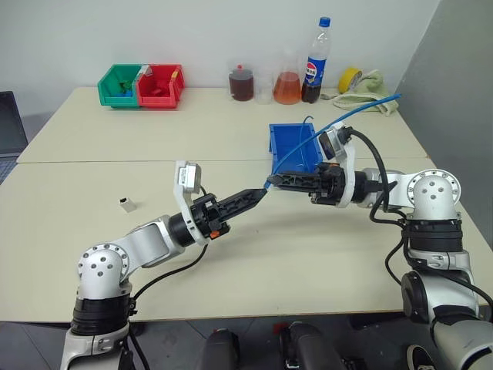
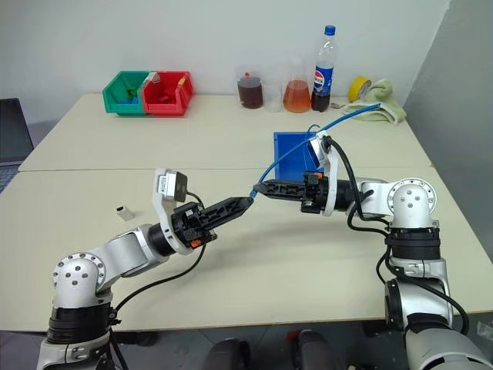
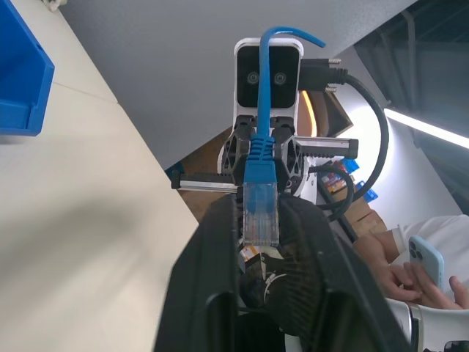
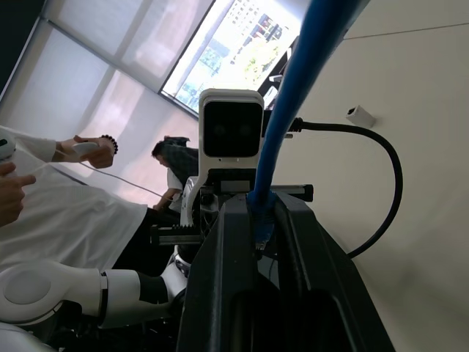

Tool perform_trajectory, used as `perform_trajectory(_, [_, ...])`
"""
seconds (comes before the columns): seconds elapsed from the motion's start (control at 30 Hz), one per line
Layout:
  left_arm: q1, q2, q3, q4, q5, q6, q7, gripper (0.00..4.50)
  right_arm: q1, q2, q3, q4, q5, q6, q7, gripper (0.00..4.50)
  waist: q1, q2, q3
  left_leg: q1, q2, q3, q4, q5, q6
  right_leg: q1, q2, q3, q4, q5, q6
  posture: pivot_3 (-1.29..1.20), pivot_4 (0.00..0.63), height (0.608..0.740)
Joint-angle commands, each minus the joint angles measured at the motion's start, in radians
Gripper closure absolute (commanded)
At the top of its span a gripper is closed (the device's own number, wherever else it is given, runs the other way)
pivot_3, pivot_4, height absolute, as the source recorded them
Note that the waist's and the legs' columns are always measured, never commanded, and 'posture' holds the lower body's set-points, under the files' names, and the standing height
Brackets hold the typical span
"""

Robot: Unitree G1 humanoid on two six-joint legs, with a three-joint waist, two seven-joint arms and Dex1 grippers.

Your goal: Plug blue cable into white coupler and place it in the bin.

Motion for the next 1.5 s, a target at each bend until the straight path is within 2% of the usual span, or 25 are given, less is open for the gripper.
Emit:
perform_trajectory(0.03, [0.003, 0.015, 0.009, -0.034, -0.012, -0.011, -0.018, 2.68, -0.015, -0.008, -0.012, -0.029, -0.004, 0.003, 0.021, 4.42, 0.000, 0.000, 0.000, 0.000, 0.000, 0.000, 0.000, 0.000, 0.000, 0.000, 0.000, 0.000, 0.000, 0.000, 0.000, 0.00, 0.150, 0.740])
perform_trajectory(0.23, [0.030, 0.057, 0.028, -0.057, -0.028, 0.001, -0.040, 1.49, -0.011, -0.013, -0.013, -0.032, -0.017, 0.003, 0.032, 4.42, 0.000, 0.000, 0.000, 0.000, 0.000, 0.000, 0.000, 0.000, 0.000, 0.000, 0.000, 0.000, 0.000, 0.000, 0.000, 0.00, 0.150, 0.740])
perform_trajectory(0.33, [0.104, 0.122, 0.060, -0.107, -0.042, 0.021, -0.066, 0.93, -0.011, -0.015, -0.015, -0.031, -0.030, -0.004, 0.042, 4.42, -0.004, 0.000, 0.000, 0.000, 0.000, 0.000, -0.001, 0.000, 0.000, 0.000, 0.000, 0.000, 0.000, 0.000, 0.000, 0.00, 0.150, 0.740])
perform_trajectory(0.43, [0.215, 0.209, 0.101, -0.177, 0.032, 0.035, -0.141, 0.37, -0.013, -0.015, -0.016, -0.029, -0.040, -0.015, 0.048, 4.42, -0.004, 0.000, 0.000, 0.000, 0.001, 0.001, -0.002, 0.000, 0.000, -0.001, 0.000, 0.000, 0.000, 0.000, 0.000, 0.00, 0.150, 0.740])
perform_trajectory(0.5, [0.308, 0.272, 0.136, -0.224, 0.137, 0.021, -0.218, 0.03, -0.012, -0.016, -0.016, -0.031, -0.046, -0.022, 0.053, 4.42, -0.003, 0.001, 0.001, 0.000, 0.001, 0.001, -0.002, 0.000, 0.000, -0.002, 0.000, 0.001, 0.000, 0.000, -0.001, 0.00, 0.150, 0.740])
perform_trajectory(0.7, [0.574, 0.370, 0.253, -0.253, 0.473, -0.135, -0.397, 0.03, -0.002, -0.031, 0.006, -0.045, -0.083, -0.043, 0.106, 4.42, -0.002, 0.002, 0.001, 0.001, 0.001, 0.001, -0.003, 0.000, 0.000, -0.002, 0.000, 0.000, -0.001, -0.001, -0.001, 0.00, 0.150, 0.740])
perform_trajectory(0.8, [0.696, 0.392, 0.309, -0.236, 0.710, -0.281, -0.430, 0.03, -0.005, -0.033, 0.016, -0.040, -0.100, -0.052, 0.131, 4.42, -0.001, 0.002, 0.001, 0.000, 0.001, 0.001, -0.004, 0.000, 0.000, -0.003, -0.001, 0.000, -0.001, -0.002, -0.003, 0.00, 0.150, 0.740])
perform_trajectory(0.87, [0.726, 0.354, 0.350, -0.194, 0.851, -0.383, -0.360, 0.03, -0.009, -0.030, 0.023, -0.037, -0.116, -0.059, 0.148, 4.42, -0.001, 0.003, 0.002, 0.001, 0.001, 0.002, -0.006, 0.000, 0.000, -0.003, -0.001, 0.000, -0.002, -0.002, -0.004, 0.00, 0.150, 0.740])
perform_trajectory(0.93, [0.708, 0.286, 0.372, -0.165, 0.967, -0.447, -0.221, 0.03, -0.014, -0.027, 0.029, -0.032, -0.127, -0.063, 0.161, 4.42, 0.001, 0.003, 0.002, 0.000, 0.001, 0.002, -0.007, 0.000, 0.000, -0.004, -0.002, 0.000, -0.003, -0.002, -0.003, 0.00, 0.150, 0.740])
perform_trajectory(1.0, [0.671, 0.205, 0.356, -0.139, 1.104, -0.485, -0.039, 0.03, -0.019, -0.022, 0.037, -0.026, -0.137, -0.066, 0.173, 4.42, 0.002, 0.003, 0.002, 0.000, 0.001, 0.002, -0.008, 0.000, 0.000, -0.003, -0.002, 0.000, -0.004, -0.001, -0.002, 0.00, 0.150, 0.740])
perform_trajectory(1.1, [0.631, 0.109, 0.303, -0.137, 1.251, -0.512, 0.113, 0.03, -0.025, -0.017, 0.043, -0.021, -0.152, -0.068, 0.190, 4.42, 0.002, 0.000, 0.001, -0.001, 0.001, 0.002, -0.010, -0.001, 0.001, -0.004, -0.003, 0.000, -0.005, -0.001, -0.002, 0.00, 0.150, 0.740])
perform_trajectory(1.27, [0.509, -0.027, 0.209, -0.112, 1.387, -0.523, 0.268, 0.03, -0.041, -0.013, 0.051, -0.004, -0.173, -0.070, 0.208, 4.42, 0.005, -0.001, 0.000, -0.001, 0.000, 0.003, -0.010, -0.002, 0.003, -0.004, -0.005, 0.000, -0.006, 0.000, -0.001, 0.00, 0.150, 0.740])
perform_trajectory(1.5, [0.328, -0.144, 0.127, 0.014, 1.523, -0.565, 0.379, 0.03, -0.057, -0.012, 0.053, 0.008, -0.197, -0.066, 0.226, 4.42, 0.007, -0.001, 0.000, -0.001, -0.001, 0.004, -0.008, -0.002, 0.003, -0.003, -0.004, 0.000, -0.004, 0.001, 0.001, 0.00, 0.150, 0.740])
